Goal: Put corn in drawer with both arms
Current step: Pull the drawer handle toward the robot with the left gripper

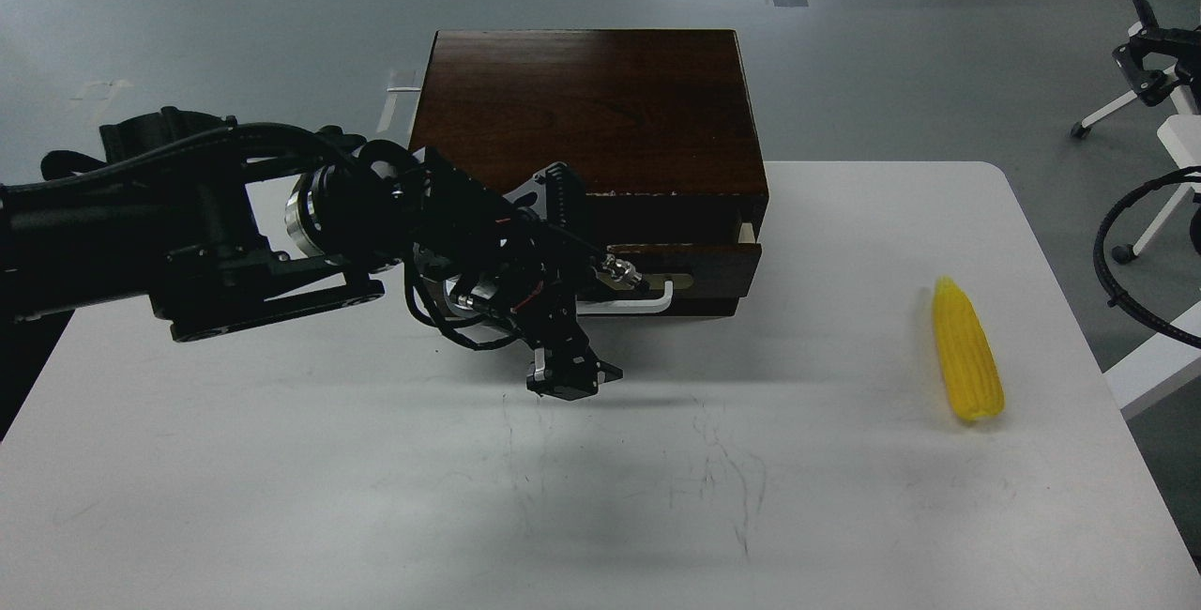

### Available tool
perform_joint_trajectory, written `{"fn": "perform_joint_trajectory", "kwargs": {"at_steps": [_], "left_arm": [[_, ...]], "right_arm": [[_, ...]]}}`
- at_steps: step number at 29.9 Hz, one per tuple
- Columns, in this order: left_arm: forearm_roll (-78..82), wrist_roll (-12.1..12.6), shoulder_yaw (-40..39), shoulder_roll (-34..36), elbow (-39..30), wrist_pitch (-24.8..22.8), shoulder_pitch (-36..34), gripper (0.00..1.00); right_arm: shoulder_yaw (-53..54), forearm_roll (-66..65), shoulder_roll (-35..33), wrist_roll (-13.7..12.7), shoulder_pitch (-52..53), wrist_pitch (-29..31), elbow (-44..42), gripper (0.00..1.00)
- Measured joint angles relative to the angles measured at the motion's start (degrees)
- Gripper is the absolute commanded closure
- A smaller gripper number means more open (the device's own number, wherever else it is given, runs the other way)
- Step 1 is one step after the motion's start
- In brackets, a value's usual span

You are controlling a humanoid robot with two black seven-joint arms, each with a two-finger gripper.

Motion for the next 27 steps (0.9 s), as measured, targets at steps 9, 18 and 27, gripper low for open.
{"fn": "perform_joint_trajectory", "kwargs": {"at_steps": [9, 18, 27], "left_arm": [[-1.1, 0.0, 0.0, 0.2, -0.8, 0.0, -0.5, 0.20], [-1.1, 0.0, 0.0, 0.8, -2.2, 0.0, -0.1, 0.19], [-1.1, 0.0, 0.0, 1.1, -2.7, 0.0, -0.1, 0.19]], "right_arm": [[0.0, 0.0, -0.3, 0.0, 0.0, 0.0, 0.0, 0.00], [0.0, 0.0, -0.4, 0.0, 0.0, 0.0, 0.0, 0.00], [0.1, 0.1, -0.4, 0.0, 0.0, 0.0, 0.0, 0.00]]}}
